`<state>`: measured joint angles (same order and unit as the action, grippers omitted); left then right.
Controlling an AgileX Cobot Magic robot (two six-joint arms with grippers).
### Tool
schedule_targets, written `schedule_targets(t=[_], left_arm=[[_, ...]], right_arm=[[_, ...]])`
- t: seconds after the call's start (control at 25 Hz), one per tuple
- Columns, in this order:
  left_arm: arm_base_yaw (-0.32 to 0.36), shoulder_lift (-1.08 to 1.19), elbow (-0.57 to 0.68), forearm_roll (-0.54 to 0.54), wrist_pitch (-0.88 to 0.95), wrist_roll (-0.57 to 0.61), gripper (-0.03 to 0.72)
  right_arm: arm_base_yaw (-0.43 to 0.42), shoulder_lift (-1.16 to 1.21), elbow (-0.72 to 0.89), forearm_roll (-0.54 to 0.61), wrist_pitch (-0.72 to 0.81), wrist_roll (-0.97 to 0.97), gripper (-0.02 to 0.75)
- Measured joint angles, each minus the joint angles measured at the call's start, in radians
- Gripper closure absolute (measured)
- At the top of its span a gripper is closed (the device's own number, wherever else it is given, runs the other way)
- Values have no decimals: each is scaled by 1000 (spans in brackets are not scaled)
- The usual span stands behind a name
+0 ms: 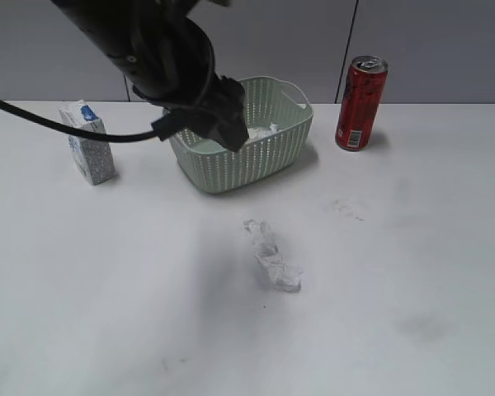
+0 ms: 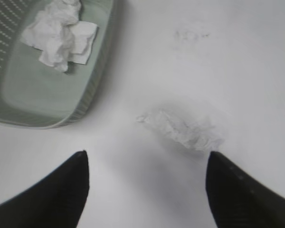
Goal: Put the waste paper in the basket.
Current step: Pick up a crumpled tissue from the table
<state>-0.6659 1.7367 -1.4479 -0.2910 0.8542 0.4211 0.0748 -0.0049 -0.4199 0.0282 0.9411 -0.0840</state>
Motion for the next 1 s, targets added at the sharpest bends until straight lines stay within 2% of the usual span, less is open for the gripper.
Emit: schedule_targets(t=[0.36,1.0], left_arm=[[-109,210,0,37,-29,0,106],[-122,432,-1,21,-222,0,108]], right_arm=[[0,0,0,0,0,0,149],[2,0,0,0,0,0,149]])
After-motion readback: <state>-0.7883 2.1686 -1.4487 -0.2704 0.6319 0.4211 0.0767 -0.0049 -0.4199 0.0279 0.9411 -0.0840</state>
